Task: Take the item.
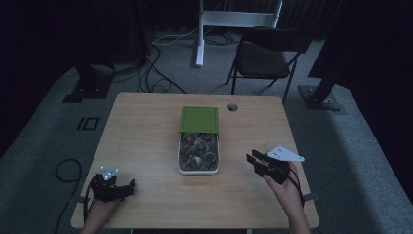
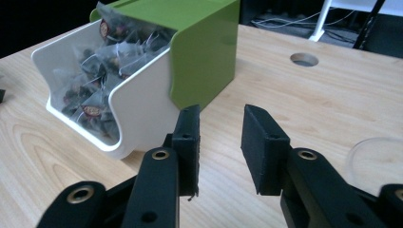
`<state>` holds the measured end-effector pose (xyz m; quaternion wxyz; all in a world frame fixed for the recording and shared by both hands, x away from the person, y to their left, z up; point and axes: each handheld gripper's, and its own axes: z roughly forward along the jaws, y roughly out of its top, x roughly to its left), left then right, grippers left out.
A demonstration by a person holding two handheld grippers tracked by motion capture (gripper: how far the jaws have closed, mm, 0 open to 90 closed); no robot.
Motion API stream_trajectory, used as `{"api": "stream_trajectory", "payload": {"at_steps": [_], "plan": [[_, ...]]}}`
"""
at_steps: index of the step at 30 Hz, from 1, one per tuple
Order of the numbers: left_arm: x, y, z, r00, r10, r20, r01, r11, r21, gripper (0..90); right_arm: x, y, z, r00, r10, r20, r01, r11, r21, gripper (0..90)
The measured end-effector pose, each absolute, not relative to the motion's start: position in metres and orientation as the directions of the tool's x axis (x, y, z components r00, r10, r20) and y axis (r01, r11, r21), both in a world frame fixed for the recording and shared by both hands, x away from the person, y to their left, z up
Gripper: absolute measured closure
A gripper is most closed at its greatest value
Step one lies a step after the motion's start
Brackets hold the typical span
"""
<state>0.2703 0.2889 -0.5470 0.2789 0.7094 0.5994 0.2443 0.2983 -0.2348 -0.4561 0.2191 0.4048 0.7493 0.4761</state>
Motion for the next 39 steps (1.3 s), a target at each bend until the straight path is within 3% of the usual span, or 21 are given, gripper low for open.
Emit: {"api": "stream_trajectory", "payload": {"at_steps": [12, 22, 39], "plan": [[0.27, 0.289, -0.547, 0.163, 0.987, 0.013, 0.714, -0.127, 0.689, 2.2, 0.291, -0.236, -0.479, -0.633, 0.772, 0.055, 0.384, 0.251, 0.889, 61.9], [0.27, 0.289, -0.547, 0.162, 0.987, 0.013, 0.714, -0.126, 0.688, 2.2, 0.285, -0.234, -0.5, -0.711, 0.703, 0.004, 0.346, 0.345, 0.873, 51.9], [0.27, 0.289, -0.547, 0.162, 0.987, 0.013, 0.714, -0.126, 0.689, 2.2, 0.284, -0.228, -0.534, -0.784, 0.62, 0.011, 0.375, 0.46, 0.805, 37.9]]}}
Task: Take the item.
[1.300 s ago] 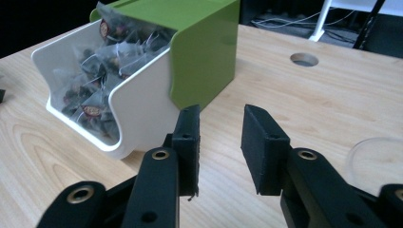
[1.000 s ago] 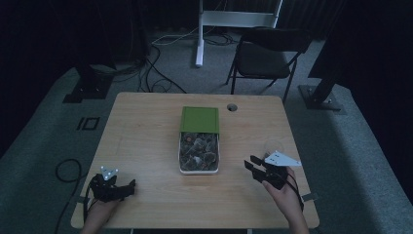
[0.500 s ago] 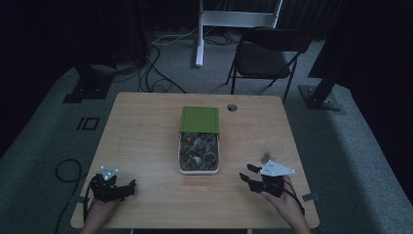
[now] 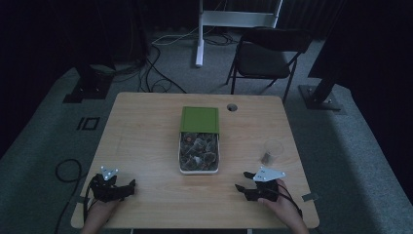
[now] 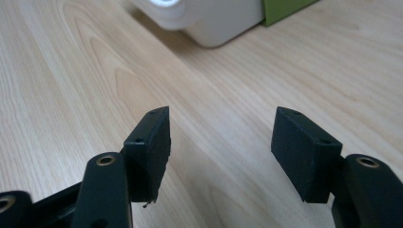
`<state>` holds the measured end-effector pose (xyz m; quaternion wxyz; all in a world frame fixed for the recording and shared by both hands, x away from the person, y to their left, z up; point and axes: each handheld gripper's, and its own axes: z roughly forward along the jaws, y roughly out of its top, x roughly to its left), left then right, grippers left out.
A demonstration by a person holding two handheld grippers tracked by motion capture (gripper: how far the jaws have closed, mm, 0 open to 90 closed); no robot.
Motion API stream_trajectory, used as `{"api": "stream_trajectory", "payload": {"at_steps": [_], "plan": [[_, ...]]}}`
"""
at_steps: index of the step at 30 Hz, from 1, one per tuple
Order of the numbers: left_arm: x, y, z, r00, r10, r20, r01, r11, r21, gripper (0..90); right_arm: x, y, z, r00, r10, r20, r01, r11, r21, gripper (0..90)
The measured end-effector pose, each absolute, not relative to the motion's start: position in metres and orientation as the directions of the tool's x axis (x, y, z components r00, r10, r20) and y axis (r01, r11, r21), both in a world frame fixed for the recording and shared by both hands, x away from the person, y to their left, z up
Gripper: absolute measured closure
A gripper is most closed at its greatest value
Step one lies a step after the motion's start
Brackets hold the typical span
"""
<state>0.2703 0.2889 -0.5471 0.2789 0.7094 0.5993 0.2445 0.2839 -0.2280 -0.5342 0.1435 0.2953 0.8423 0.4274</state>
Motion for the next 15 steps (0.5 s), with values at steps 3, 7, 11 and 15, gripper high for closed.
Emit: {"api": "stream_trajectory", "payload": {"at_steps": [3, 7, 11, 15], "plan": [[0.27, 0.289, -0.547, 0.162, 0.987, 0.013, 0.714, -0.126, 0.688, 2.2, 0.284, -0.228, -0.538, -0.791, 0.612, -0.014, 0.369, 0.494, 0.787, 37.8], [0.27, 0.289, -0.547, 0.162, 0.987, 0.013, 0.714, -0.126, 0.689, 2.2, 0.284, -0.227, -0.542, -0.818, 0.574, -0.032, 0.339, 0.527, 0.779, 35.3], [0.27, 0.289, -0.547, 0.16, 0.987, 0.012, 0.714, -0.125, 0.689, 2.2, 0.285, -0.227, -0.546, -0.827, 0.56, -0.041, 0.338, 0.555, 0.76, 34.3], [0.27, 0.289, -0.547, 0.161, 0.987, 0.012, 0.714, -0.125, 0.689, 2.2, 0.285, -0.227, -0.549, -0.839, 0.543, -0.035, 0.338, 0.571, 0.748, 32.1]]}}
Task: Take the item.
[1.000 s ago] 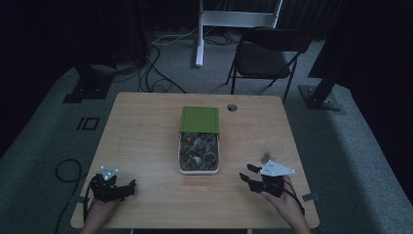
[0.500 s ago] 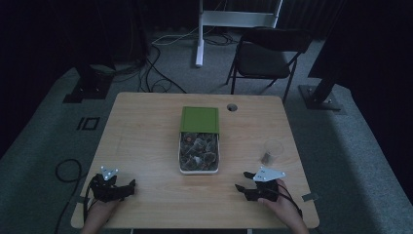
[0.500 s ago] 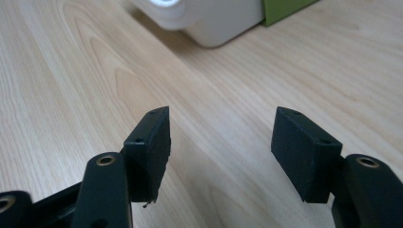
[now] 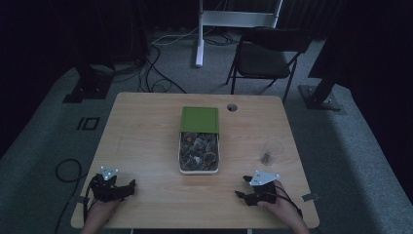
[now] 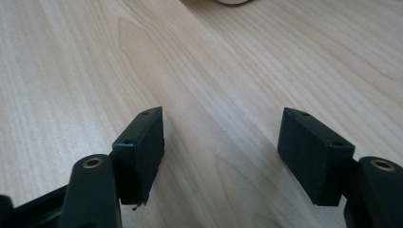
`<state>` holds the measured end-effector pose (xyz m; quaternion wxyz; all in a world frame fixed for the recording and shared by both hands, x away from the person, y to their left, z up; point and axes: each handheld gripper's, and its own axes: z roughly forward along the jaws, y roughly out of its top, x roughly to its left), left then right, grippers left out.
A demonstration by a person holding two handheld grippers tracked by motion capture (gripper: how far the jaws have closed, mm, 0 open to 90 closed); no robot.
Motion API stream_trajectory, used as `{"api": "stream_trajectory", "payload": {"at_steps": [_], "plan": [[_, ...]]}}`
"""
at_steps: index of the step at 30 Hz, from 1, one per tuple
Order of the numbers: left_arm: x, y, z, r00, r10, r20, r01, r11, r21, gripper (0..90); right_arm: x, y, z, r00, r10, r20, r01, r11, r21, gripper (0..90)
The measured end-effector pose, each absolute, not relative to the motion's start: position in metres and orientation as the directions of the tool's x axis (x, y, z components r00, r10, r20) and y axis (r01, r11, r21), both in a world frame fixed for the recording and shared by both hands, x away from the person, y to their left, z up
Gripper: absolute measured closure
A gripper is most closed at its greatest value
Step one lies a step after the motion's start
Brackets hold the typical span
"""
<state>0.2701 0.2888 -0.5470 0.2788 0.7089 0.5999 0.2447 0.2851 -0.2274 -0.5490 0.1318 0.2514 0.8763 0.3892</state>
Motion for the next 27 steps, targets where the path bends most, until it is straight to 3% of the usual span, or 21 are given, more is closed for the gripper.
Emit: {"api": "stream_trajectory", "payload": {"at_steps": [13, 20, 27], "plan": [[0.2701, 0.2888, -0.5471, 0.161, 0.987, 0.013, 0.714, -0.125, 0.689, 2.2, 0.2848, -0.2308, -0.5498, -0.817, 0.577, 0.003, 0.391, 0.55, 0.738, 24.6], [0.2699, 0.2887, -0.5471, 0.159, 0.987, 0.012, 0.714, -0.124, 0.689, 2.2, 0.2865, -0.2293, -0.5507, -0.774, 0.633, 0.003, 0.439, 0.532, 0.724, 12.3], [0.2694, 0.2883, -0.5471, 0.153, 0.988, 0.012, 0.715, -0.119, 0.689, 2.2, 0.2868, -0.229, -0.5506, -0.771, 0.637, 0.004, 0.443, 0.532, 0.722, 11.8]]}}
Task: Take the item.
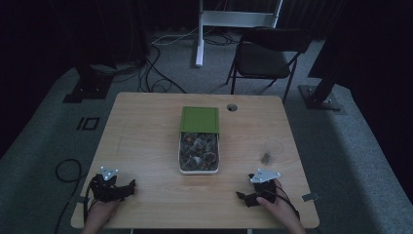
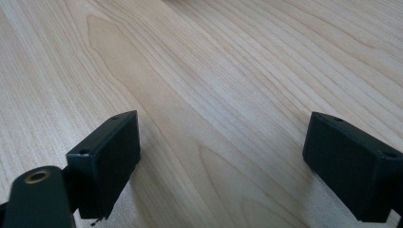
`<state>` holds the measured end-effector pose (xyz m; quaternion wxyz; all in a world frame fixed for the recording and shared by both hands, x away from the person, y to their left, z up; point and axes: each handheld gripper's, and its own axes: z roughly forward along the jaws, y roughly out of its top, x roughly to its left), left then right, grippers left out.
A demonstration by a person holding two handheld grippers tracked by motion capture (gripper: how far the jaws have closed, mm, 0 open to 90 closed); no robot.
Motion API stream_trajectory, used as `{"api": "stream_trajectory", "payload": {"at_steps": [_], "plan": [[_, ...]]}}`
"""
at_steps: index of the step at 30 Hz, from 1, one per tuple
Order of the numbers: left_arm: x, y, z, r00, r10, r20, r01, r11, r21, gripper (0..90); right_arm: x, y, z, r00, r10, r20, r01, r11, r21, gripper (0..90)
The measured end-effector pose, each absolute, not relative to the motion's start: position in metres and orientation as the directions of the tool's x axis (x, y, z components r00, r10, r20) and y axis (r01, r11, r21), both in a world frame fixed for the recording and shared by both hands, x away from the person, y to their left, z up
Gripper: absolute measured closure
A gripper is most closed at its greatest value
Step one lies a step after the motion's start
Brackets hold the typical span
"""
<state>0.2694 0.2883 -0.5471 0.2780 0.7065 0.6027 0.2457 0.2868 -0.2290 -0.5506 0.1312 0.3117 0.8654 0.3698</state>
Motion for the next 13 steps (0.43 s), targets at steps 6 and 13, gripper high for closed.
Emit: {"api": "stream_trajectory", "payload": {"at_steps": [6, 13], "plan": [[0.269, 0.2877, -0.547, 0.146, 0.989, 0.011, 0.716, -0.113, 0.689, 2.2, 0.2867, -0.229, -0.5506, -0.771, 0.636, 0.003, 0.442, 0.533, 0.722, 11.8], [0.2691, 0.2866, -0.5471, 0.134, 0.991, 0.011, 0.718, -0.105, 0.689, 2.2, 0.2867, -0.229, -0.5506, -0.771, 0.636, 0.003, 0.442, 0.533, 0.721, 11.8]]}}
